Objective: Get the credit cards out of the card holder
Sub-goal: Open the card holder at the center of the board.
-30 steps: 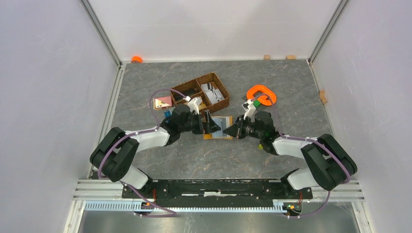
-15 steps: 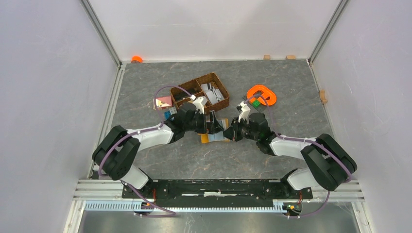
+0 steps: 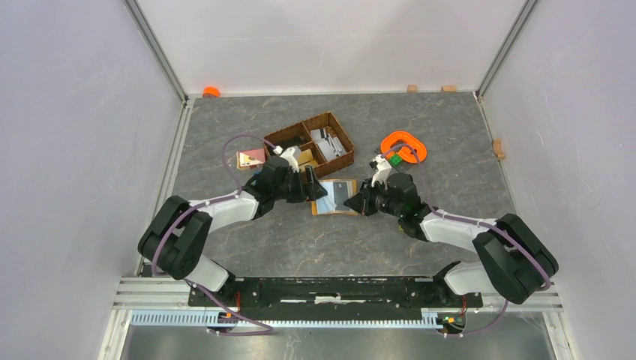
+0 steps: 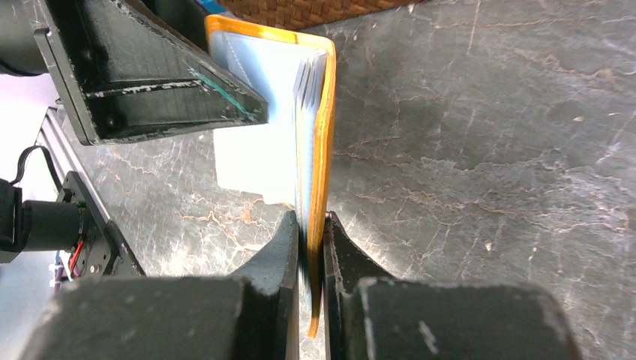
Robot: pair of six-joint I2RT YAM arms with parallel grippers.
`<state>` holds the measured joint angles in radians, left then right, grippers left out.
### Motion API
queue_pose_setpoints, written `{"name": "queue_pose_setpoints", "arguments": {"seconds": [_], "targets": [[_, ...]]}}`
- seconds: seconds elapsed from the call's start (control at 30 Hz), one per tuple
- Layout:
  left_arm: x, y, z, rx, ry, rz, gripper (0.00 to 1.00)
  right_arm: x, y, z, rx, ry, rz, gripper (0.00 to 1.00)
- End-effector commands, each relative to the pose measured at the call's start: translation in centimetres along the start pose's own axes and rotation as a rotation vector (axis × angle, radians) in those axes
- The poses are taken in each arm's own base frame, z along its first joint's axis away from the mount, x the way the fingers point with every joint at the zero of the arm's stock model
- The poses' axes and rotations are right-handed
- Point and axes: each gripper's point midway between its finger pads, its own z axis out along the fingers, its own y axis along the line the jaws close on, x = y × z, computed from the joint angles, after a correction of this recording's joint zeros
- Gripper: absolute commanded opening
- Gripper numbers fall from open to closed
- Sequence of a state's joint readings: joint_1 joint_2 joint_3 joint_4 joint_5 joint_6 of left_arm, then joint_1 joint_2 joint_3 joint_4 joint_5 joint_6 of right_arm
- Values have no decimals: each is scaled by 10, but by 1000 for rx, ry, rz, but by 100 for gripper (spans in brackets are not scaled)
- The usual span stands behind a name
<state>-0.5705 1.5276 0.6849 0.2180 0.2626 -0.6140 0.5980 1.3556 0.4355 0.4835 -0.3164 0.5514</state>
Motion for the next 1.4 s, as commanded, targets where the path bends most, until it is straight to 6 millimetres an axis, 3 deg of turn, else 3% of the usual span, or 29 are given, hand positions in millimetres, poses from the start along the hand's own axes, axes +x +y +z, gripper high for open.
{"name": "queue_pose_setpoints", "arguments": {"seconds": [0.0, 0.5, 0.73, 0.9, 1.2, 1.37], "targets": [[-22, 1, -14, -10, -103, -22, 85, -30, 0, -4, 4, -96, -10, 0], [-38, 15, -37, -66, -221, -78, 100, -38, -1, -14, -35, -123, 26, 0], [-50, -27, -67, 163, -350, 11, 100, -39, 1, -14, -45, -125, 22, 0], [-40, -46, -50, 215, -278, 62, 100, -39, 6, -14, -75, -121, 20, 0], [-28, -35, -27, 135, -192, 54, 100, -39, 14, -14, -116, -119, 34, 0], [-22, -59, -27, 287, -148, 65, 96, -41, 17, -17, -139, -124, 50, 0]]}}
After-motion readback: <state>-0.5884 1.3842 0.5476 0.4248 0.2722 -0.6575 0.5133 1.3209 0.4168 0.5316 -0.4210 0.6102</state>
